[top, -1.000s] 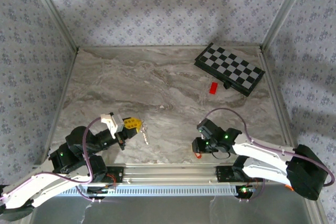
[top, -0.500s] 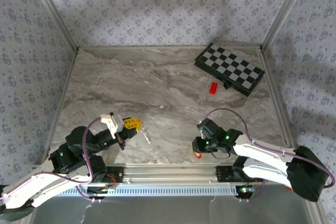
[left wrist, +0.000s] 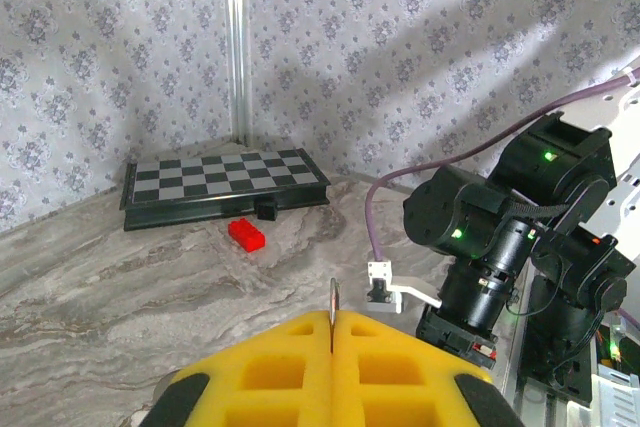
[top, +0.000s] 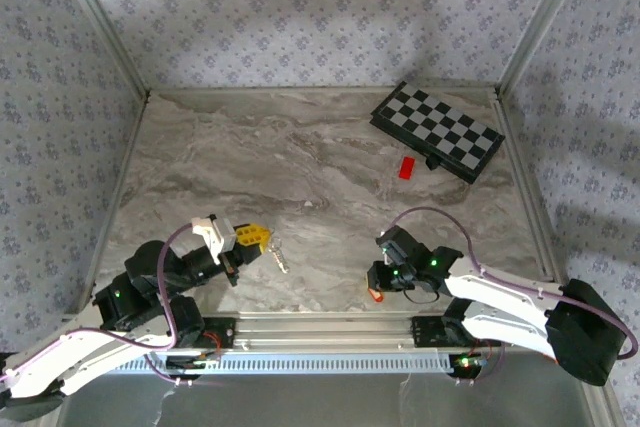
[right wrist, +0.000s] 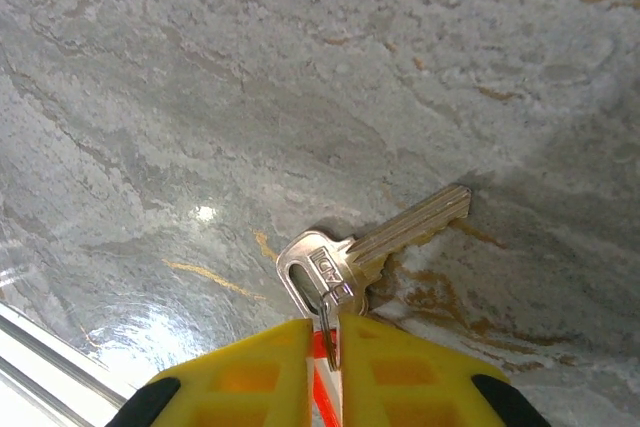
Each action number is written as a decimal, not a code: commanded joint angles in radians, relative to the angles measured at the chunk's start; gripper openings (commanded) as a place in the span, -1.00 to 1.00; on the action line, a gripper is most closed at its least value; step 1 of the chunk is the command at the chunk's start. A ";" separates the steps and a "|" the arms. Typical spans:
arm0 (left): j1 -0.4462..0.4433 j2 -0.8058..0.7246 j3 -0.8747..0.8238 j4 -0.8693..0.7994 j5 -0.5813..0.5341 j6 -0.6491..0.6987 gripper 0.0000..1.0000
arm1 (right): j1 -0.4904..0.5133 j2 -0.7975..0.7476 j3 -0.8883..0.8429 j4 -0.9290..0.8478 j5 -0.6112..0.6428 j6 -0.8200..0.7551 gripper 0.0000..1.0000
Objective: Put the keys on the keyring
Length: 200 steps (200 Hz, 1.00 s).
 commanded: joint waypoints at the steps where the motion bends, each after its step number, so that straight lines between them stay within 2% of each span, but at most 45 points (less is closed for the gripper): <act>1: 0.003 0.005 0.006 0.060 0.016 -0.010 -1.00 | -0.007 -0.010 -0.010 -0.005 -0.010 -0.013 -0.73; 66: 0.003 0.006 0.007 0.057 0.018 -0.010 -1.00 | 0.005 -0.015 -0.005 -0.015 -0.003 -0.040 -0.87; 109: 0.003 0.032 0.022 0.044 0.019 -0.007 -1.00 | 0.077 -0.076 0.021 0.001 0.056 -0.086 -1.00; 138: 0.004 0.085 0.058 0.021 0.024 -0.002 -1.00 | 0.116 -0.120 0.073 0.003 0.087 -0.151 -1.00; 200: 0.004 0.209 0.166 -0.045 0.056 0.040 -1.00 | 0.156 -0.171 0.219 0.016 0.072 -0.451 -1.00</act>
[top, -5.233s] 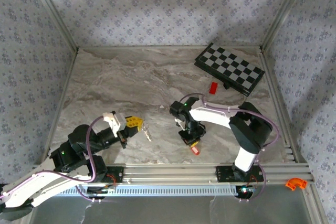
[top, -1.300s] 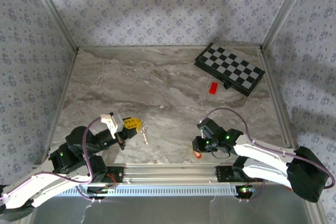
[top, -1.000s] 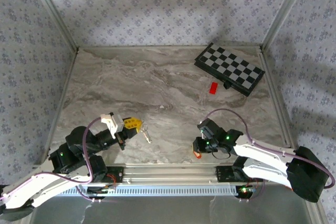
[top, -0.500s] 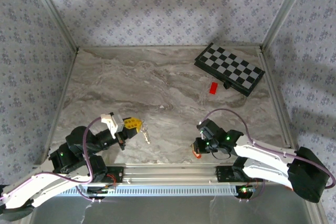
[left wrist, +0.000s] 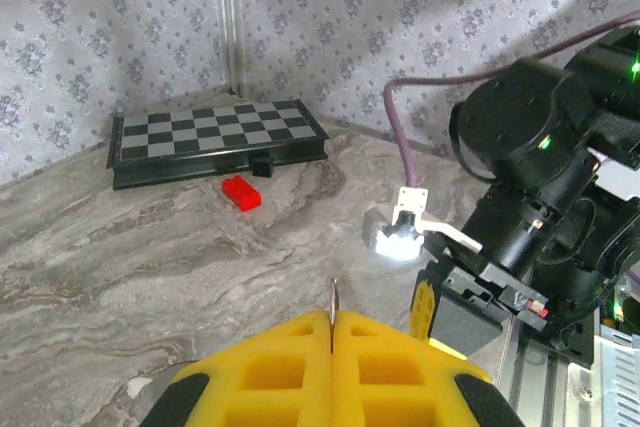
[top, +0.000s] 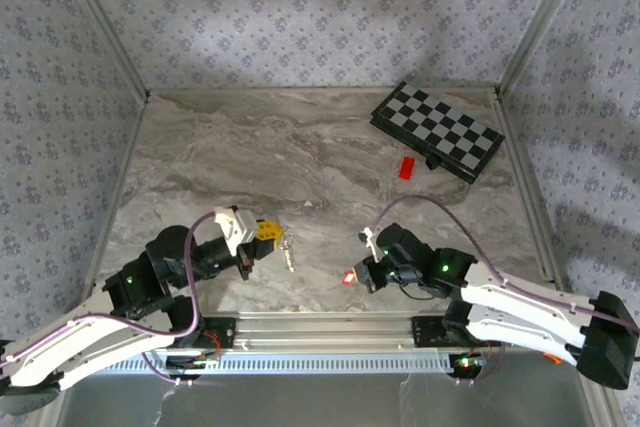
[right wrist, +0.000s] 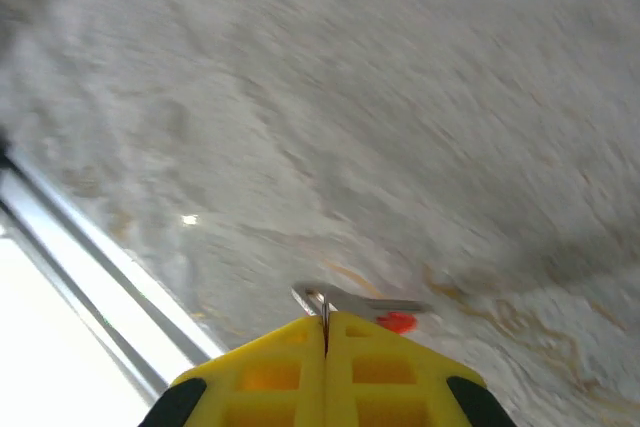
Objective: Put the keys on the keyring
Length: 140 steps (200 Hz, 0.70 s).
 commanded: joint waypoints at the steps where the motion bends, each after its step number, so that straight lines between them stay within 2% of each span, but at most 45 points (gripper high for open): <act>1: 0.003 0.020 0.069 -0.006 0.032 0.028 -1.00 | 0.008 -0.018 0.080 0.015 0.002 -0.174 -1.00; 40: 0.004 0.058 0.124 -0.052 0.082 0.069 -1.00 | 0.026 -0.039 0.157 0.108 -0.148 -0.364 -1.00; 79: 0.004 0.101 0.174 -0.106 0.193 0.105 -1.00 | 0.034 -0.028 0.296 0.044 -0.290 -0.512 -1.00; 115: 0.004 0.118 0.191 -0.133 0.311 0.157 -1.00 | 0.037 -0.009 0.404 -0.063 -0.312 -0.617 -1.00; 140: 0.003 0.118 0.190 -0.131 0.344 0.200 -1.00 | 0.040 0.020 0.453 -0.094 -0.308 -0.641 -1.00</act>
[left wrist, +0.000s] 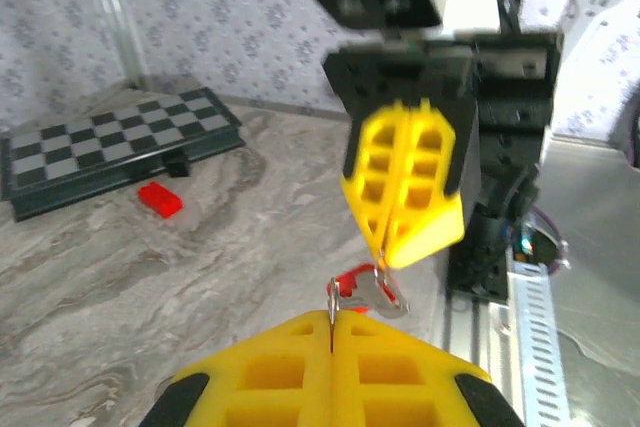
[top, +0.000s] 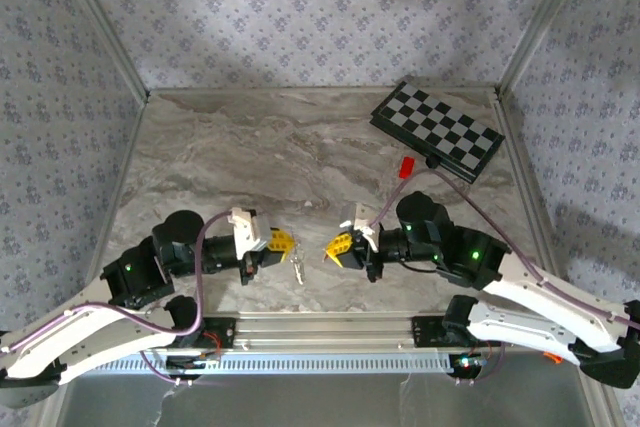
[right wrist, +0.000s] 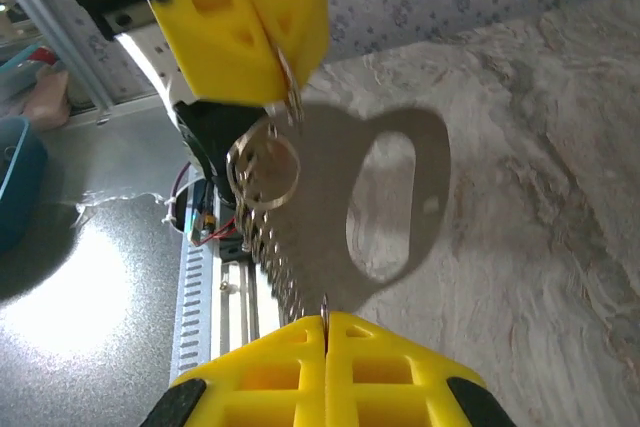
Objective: Put the keys on the keyring
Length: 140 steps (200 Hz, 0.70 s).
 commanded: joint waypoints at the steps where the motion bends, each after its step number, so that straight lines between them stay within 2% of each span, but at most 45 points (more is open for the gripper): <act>1: 0.003 0.002 0.040 0.006 0.087 0.068 -1.00 | 0.009 0.025 0.055 -0.074 -0.028 -0.077 -1.00; 65: 0.003 0.018 0.004 0.058 0.099 0.087 -1.00 | 0.042 0.063 0.102 -0.076 0.026 -0.084 -1.00; 108: 0.002 0.019 -0.013 0.080 0.064 0.092 -1.00 | 0.041 0.123 0.166 -0.118 0.018 -0.054 -1.00; 140: 0.002 0.027 -0.016 0.089 0.043 0.088 -1.00 | 0.051 0.102 0.152 -0.102 0.052 -0.053 -1.00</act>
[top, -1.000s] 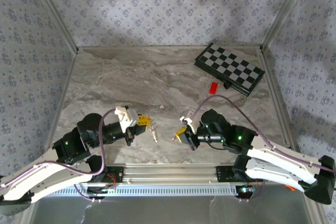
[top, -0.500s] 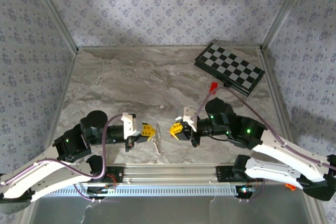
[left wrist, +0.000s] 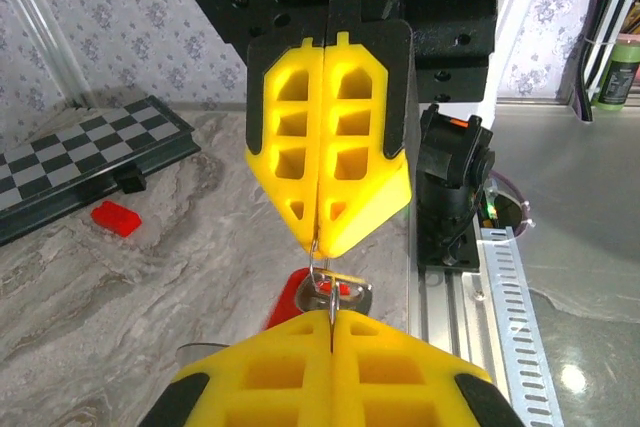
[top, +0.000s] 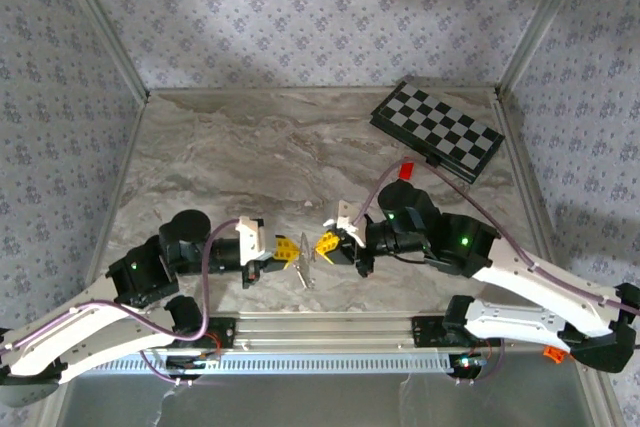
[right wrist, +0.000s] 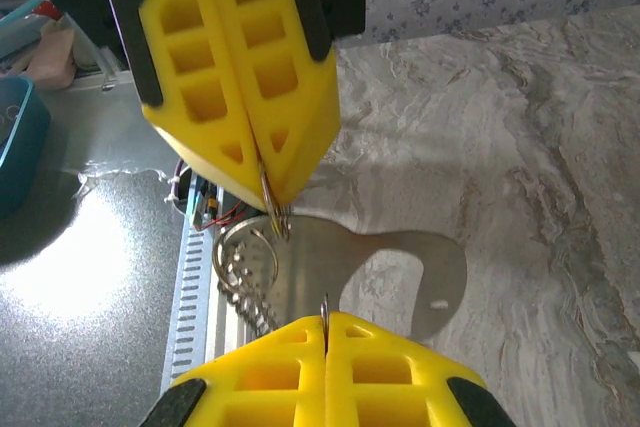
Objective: Put the keys on the keyring
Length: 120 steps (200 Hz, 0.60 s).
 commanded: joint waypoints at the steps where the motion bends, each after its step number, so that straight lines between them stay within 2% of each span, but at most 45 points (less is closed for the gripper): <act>1: 0.002 0.003 0.001 0.071 -0.015 0.011 -1.00 | 0.014 -0.022 0.015 -0.009 0.037 0.010 -1.00; 43: 0.002 -0.005 -0.031 0.122 -0.029 -0.012 -1.00 | 0.039 -0.057 -0.025 0.039 0.102 -0.014 -1.00; 120: 0.003 -0.009 -0.047 0.144 -0.027 -0.019 -1.00 | 0.053 -0.039 -0.027 0.061 0.133 -0.019 -1.00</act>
